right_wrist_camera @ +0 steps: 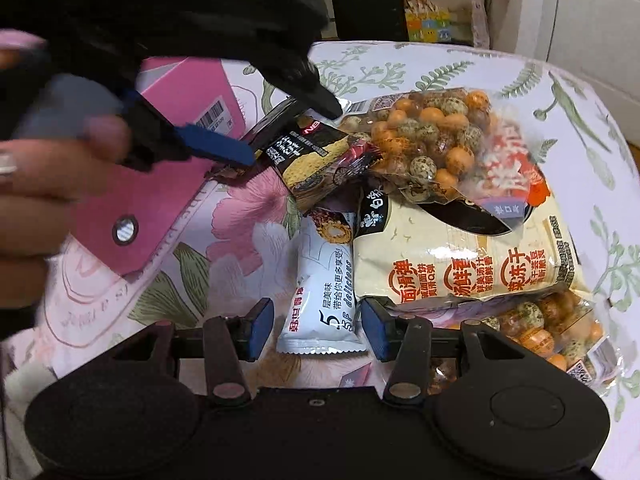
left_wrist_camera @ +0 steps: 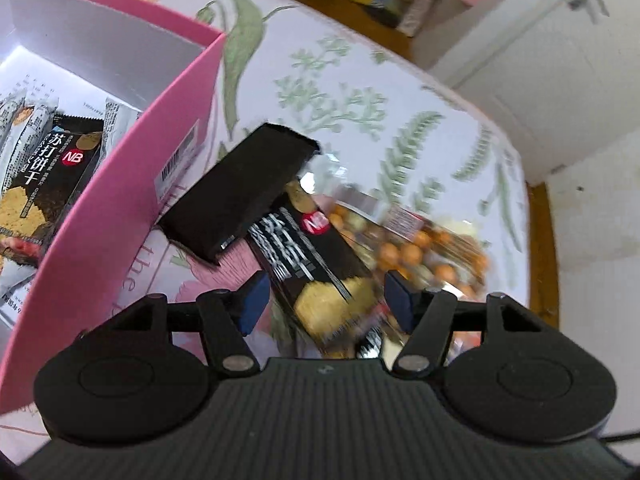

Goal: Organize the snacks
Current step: 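Grasp a second black cracker pack with the left tool while the right tool grasps a white wafer bar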

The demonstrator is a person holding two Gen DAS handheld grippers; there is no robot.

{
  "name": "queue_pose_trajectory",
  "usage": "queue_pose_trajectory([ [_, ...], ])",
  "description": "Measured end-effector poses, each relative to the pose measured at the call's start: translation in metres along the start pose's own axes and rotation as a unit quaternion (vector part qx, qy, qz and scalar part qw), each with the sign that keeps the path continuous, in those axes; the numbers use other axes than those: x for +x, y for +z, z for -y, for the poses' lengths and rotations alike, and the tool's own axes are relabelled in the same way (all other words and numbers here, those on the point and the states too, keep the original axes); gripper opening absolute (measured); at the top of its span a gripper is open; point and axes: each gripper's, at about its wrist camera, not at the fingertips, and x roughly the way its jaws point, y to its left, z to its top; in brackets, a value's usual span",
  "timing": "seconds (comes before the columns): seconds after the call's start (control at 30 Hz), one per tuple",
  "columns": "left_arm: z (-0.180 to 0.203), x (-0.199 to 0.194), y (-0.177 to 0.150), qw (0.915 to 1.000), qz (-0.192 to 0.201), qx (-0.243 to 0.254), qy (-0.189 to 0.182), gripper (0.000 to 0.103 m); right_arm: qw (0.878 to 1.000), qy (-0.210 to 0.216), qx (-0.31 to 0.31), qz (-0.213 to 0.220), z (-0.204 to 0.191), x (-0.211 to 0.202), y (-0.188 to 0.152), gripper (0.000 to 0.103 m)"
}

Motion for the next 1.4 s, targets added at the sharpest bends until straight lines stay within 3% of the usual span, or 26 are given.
queue_pose_trajectory([
  [0.07,0.0,0.009,0.004,0.9999,0.002,-0.009,0.013,0.065,1.0,-0.012,-0.001,-0.005,0.002,0.003,-0.001,0.054],
  [0.1,0.001,0.013,0.005,0.9998,0.005,-0.015,0.016,0.066,1.0,-0.022,-0.001,-0.014,0.003,0.007,-0.001,0.05],
  [0.2,0.004,0.023,0.008,0.9997,0.005,-0.019,0.017,0.074,1.0,-0.02,0.004,-0.01,0.004,0.01,-0.002,0.05],
  [0.33,0.008,0.036,0.006,0.9992,0.005,-0.019,0.036,0.076,1.0,-0.019,0.01,-0.01,0.003,0.009,-0.002,0.046],
  [0.5,-0.009,0.039,0.001,0.9983,-0.005,-0.055,0.017,0.078,0.999,-0.012,0.026,-0.016,0.004,0.007,0.0,0.042],
  [0.57,-0.012,0.036,-0.002,0.9989,-0.002,-0.045,0.011,0.075,0.999,-0.009,0.035,-0.021,0.007,0.005,0.002,0.042],
  [0.63,-0.013,0.033,-0.005,0.9994,-0.006,-0.034,0.003,0.062,0.999,-0.007,0.035,-0.027,0.007,0.002,0.003,0.041],
  [0.7,-0.014,0.029,-0.008,0.9997,-0.006,-0.025,0.003,0.059,0.999,-0.004,0.034,-0.033,0.008,0.001,0.002,0.041],
  [1.07,-0.02,0.007,-0.031,0.9979,-0.031,0.054,0.018,0.056,0.998,0.023,0.007,-0.059,0.004,-0.005,-0.005,0.042],
  [1.2,-0.017,0.009,-0.039,0.9952,-0.038,0.084,0.032,0.056,0.998,0.037,-0.047,-0.011,-0.008,-0.003,-0.02,0.043],
  [1.3,-0.016,0.005,-0.041,0.9937,-0.038,0.101,0.031,0.056,0.996,0.028,-0.083,-0.006,-0.014,0.006,-0.022,0.043],
  [1.4,-0.014,0.0,-0.045,0.9915,-0.042,0.116,0.042,0.055,0.995,0.024,-0.093,0.006,-0.017,0.006,-0.023,0.035],
])
